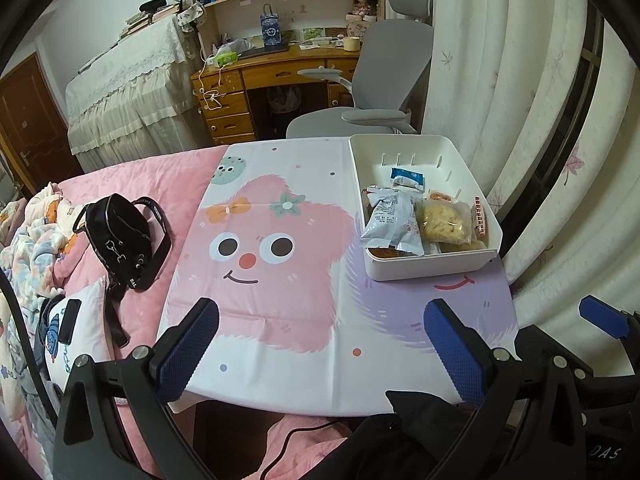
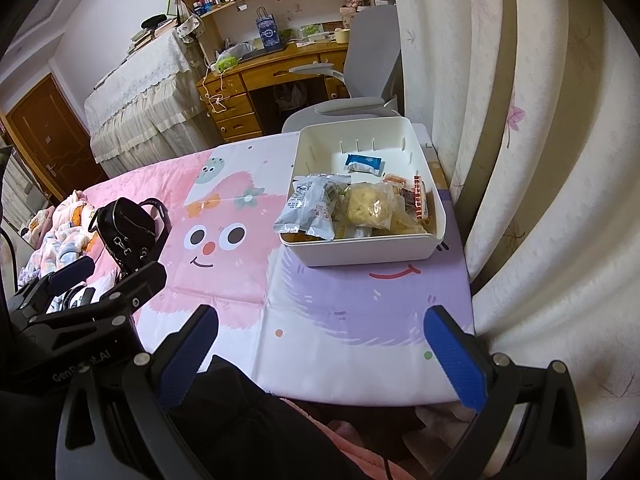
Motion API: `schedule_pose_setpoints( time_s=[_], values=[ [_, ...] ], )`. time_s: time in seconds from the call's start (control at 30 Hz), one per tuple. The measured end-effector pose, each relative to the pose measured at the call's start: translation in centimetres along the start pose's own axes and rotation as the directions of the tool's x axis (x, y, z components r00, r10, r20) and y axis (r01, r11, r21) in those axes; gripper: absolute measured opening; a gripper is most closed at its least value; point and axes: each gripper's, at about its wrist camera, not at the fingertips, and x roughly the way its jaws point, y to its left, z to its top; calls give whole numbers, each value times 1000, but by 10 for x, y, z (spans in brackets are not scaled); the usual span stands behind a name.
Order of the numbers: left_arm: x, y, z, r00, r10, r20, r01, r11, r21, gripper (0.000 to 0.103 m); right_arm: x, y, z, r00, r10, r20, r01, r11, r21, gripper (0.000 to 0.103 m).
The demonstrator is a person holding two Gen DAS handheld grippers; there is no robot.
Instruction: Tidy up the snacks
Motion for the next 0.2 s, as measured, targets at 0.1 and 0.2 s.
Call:
schedule_pose_setpoints(
  time_s=[0.1,0.2],
  values=[
    [0,-1,-2,1000,0,-1,0,1000,2,102,-1,-2,-1,1000,1,1,-1,1000,1,103],
    [-2,-1,-4,1000,1,0,-1,1000,5,102,-2,-2,-1,1000,0,1,0,1000,2,103]
  ],
)
